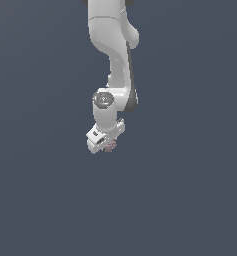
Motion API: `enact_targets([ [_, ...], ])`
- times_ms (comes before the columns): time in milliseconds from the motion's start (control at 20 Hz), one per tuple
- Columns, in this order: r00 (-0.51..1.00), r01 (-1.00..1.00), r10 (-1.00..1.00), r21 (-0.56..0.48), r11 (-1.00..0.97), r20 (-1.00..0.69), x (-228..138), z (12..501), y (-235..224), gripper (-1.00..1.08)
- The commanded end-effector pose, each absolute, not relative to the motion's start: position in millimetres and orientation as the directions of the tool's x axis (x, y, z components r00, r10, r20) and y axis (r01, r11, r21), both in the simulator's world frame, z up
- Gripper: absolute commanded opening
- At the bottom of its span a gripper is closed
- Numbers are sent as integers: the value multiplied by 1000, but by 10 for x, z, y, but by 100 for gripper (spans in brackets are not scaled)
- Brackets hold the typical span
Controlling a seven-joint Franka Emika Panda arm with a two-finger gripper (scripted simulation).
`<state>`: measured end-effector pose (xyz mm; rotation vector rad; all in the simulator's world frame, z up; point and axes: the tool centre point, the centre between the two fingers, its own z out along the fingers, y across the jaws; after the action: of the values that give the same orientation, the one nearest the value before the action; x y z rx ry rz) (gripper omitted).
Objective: Pick up the object and move it to a goal position.
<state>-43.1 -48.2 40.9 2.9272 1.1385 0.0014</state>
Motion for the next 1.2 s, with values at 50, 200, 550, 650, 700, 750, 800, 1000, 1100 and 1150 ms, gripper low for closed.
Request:
enact_targets([
  [50,737,676,676,0,-737,0,-434,400,-477,-100],
  [200,737,676,676,1,-737,1,-431,409,-486,-100],
  [550,737,676,676,1,-737,1,-450,493,-718,-100],
  [650,737,676,676,1,-737,1,-459,541,-852,-100],
  [700,737,676,676,1,-737,1,-464,569,-929,-100],
  [750,737,676,676,0,-737,0,-468,595,-1011,-100],
  [800,737,676,676,0,-737,0,-472,623,-1088,-100],
  [1000,737,676,676,0,-737,0,-482,709,-1325,-100],
  [1100,737,676,676,0,-737,0,-481,736,-1401,-100],
  [1150,737,676,676,0,-737,0,-480,745,-1427,-100],
])
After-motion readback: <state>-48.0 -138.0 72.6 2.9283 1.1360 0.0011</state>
